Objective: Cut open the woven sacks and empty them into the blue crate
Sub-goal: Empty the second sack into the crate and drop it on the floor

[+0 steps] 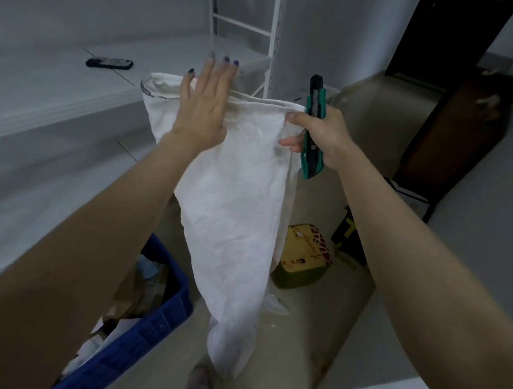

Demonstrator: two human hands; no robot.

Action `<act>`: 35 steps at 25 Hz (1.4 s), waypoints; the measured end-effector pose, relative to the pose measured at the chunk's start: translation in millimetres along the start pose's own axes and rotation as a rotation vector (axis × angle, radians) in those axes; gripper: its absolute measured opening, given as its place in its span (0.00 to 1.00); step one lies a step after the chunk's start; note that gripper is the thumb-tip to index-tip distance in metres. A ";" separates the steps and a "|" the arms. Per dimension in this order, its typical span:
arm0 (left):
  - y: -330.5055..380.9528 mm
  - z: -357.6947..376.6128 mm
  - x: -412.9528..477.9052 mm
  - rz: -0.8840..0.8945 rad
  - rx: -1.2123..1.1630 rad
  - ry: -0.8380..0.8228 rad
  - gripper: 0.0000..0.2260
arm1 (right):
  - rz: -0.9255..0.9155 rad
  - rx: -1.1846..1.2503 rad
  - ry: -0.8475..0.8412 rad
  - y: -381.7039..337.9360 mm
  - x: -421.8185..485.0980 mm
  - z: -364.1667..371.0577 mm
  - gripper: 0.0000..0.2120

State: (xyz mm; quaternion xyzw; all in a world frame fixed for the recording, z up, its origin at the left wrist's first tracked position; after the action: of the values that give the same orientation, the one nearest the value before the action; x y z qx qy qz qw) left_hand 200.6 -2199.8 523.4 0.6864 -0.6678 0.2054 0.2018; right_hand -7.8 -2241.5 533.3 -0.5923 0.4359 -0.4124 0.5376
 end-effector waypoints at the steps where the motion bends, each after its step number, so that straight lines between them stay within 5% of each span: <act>1: -8.8 4.8 12.7 0.023 0.072 -0.114 0.38 | 0.009 -0.007 -0.016 -0.1 8.4 0.9 0.09; 5: -52.1 27.9 68.8 -0.072 0.363 -0.516 0.22 | 0.120 0.078 0.077 19.0 68.0 0.1 0.14; 7: -81.5 49.6 90.4 -0.156 0.386 -0.597 0.23 | 0.199 0.147 0.151 31.4 106.0 7.9 0.20; 15: -152.5 58.2 179.9 -0.325 0.040 -0.015 0.18 | -0.020 0.335 0.280 -35.2 236.7 59.2 0.10; 24: -158.3 -18.0 200.4 -0.390 -0.018 0.390 0.14 | -0.270 0.533 0.185 -107.6 229.8 62.1 0.09; 32: -100.9 -22.5 39.9 -0.159 -0.056 0.434 0.07 | -0.108 0.439 0.301 -36.8 97.7 39.1 0.09; 35: -57.8 2.1 -63.9 -0.148 -0.151 0.227 0.08 | 0.049 0.409 0.412 32.1 23.3 29.4 0.07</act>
State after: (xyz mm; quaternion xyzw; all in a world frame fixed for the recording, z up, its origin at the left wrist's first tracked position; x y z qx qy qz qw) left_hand 256.9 -2146.1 486.3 0.6891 -0.6016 0.2155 0.3417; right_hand 24.5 -2257.0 499.3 -0.3647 0.4578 -0.5903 0.5558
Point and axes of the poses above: each hand's wrist, its own x-axis towards the middle knuckle, its own z-axis out of the palm, y = z × x, the point moved 1 cm from there along x, towards the middle knuckle, and after that the axes turned 3 degrees about x, right-handed, at the moved point
